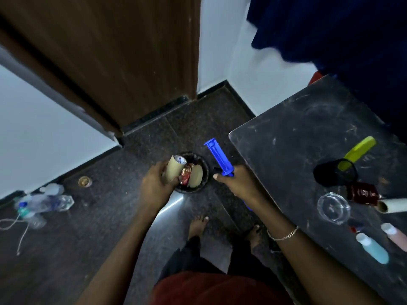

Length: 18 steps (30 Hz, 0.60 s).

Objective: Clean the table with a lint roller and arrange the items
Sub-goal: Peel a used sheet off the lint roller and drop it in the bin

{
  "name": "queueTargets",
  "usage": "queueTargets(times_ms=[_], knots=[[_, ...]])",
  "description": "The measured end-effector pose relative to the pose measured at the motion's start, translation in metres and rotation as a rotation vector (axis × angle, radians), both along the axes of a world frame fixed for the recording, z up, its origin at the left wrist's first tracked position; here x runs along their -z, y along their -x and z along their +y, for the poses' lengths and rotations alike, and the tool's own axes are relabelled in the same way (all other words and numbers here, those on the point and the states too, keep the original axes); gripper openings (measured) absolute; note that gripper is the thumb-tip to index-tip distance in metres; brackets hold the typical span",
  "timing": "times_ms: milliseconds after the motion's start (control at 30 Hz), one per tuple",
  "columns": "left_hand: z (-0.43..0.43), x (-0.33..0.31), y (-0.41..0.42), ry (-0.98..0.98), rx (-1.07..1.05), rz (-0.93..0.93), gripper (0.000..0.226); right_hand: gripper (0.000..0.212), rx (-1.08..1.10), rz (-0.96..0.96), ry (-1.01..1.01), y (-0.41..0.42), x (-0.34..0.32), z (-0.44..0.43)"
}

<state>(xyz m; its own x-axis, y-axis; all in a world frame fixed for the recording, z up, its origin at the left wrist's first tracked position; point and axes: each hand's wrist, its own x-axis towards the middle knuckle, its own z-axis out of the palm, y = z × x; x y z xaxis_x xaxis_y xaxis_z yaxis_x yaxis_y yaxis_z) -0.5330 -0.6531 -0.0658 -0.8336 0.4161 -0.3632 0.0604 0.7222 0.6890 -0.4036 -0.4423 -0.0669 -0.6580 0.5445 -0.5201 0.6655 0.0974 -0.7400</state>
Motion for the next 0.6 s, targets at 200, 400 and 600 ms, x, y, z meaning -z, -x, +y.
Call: queueTargets(times_ms=[200,400,600], knots=[[-0.009,0.079,0.002,0.028,-0.007,-0.078,0.054,0.05,-0.009,-0.088,-0.045,0.015,0.068,-0.011],[0.002,0.181,0.01,0.079,0.0,-0.195,0.052,0.031,-0.024,-0.22,-0.095,0.032,0.152,-0.004],[0.027,0.27,0.019,0.169,0.001,-0.241,0.056,0.031,-0.105,-0.356,-0.104,0.04,0.219,0.012]])
